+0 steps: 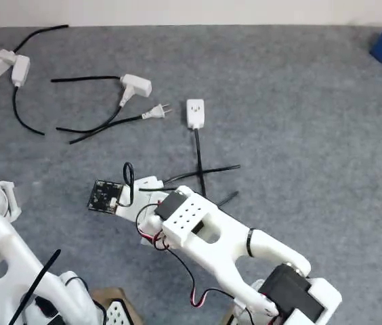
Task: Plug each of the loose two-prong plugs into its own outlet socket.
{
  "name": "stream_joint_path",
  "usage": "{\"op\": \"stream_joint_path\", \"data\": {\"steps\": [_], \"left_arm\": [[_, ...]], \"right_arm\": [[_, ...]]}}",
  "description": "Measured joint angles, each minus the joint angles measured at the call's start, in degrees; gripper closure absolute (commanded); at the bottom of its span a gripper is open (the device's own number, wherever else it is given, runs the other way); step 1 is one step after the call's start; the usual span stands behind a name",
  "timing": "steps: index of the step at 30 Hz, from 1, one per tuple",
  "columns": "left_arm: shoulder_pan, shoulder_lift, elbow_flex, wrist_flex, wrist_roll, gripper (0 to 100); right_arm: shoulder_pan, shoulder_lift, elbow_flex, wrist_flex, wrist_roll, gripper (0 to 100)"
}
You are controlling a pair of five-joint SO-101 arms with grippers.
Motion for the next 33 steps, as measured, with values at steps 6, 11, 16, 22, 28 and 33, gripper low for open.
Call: {"op": "stream_joint_path", "data": {"steps": [6, 11, 16, 22, 28, 33], "left_arm": [[0.0, 0.0, 0.0, 0.0, 0.0, 65], [0.0, 0.0, 0.0, 0.0, -0.2, 65], [0.0, 0.0, 0.0, 0.0, -0.2, 65], [0.0, 0.0, 0.0, 0.0, -0.2, 65], [0.0, 0.0, 0.0, 0.0, -0.2, 65], [0.0, 0.0, 0.0, 0.0, -0.2, 65]], "right_arm": [[0.2, 0.0, 0.1, -2.4, 0.7, 84.7], [0.5, 0.0, 0.1, -3.0, 2.2, 84.6], [2.7, 0.0, 0.2, -4.6, 4.3, 84.6], [3.7, 1.4, 0.2, -7.6, 4.7, 84.6], [2.8, 9.9, -0.2, -10.2, 4.7, 84.6], [1.8, 11.5, -0.2, -10.6, 4.7, 84.6]]}}
